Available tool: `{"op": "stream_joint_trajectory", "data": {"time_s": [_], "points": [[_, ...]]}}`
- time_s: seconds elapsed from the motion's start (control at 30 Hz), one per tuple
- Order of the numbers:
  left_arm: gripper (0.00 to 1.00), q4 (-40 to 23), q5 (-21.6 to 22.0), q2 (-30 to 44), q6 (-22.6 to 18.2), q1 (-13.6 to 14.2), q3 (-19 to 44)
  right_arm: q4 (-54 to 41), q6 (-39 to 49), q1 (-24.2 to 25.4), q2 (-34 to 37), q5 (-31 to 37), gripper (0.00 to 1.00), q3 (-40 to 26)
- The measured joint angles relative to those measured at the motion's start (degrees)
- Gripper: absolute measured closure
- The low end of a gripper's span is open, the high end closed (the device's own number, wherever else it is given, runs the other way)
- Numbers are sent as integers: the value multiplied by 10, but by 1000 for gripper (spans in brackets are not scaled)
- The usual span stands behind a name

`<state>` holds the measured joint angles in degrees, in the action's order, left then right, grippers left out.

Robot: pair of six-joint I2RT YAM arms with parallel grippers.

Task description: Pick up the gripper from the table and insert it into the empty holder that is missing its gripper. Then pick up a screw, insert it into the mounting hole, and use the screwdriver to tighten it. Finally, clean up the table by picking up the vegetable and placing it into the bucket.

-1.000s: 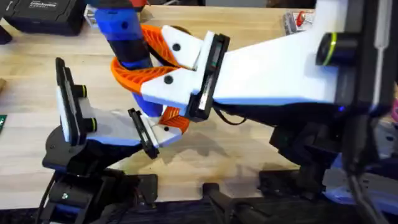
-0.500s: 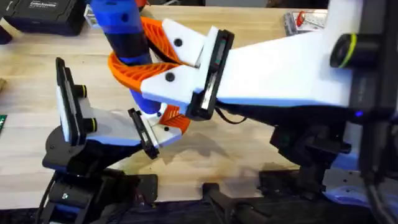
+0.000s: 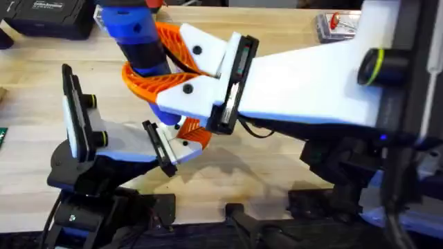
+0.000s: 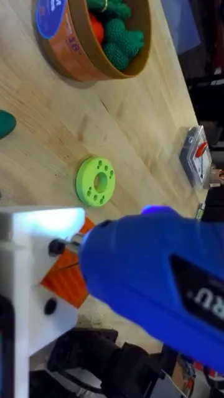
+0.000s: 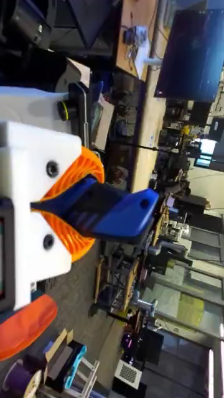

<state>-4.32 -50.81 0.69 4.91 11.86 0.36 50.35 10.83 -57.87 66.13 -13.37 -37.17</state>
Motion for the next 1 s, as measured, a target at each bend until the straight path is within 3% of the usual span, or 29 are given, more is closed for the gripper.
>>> {"op": "stream_joint_trajectory", "data": {"time_s": [1.0], "points": [[996, 0, 0, 0, 0, 0, 0, -39, 2, 0, -20, 0, 976, 0]]}}
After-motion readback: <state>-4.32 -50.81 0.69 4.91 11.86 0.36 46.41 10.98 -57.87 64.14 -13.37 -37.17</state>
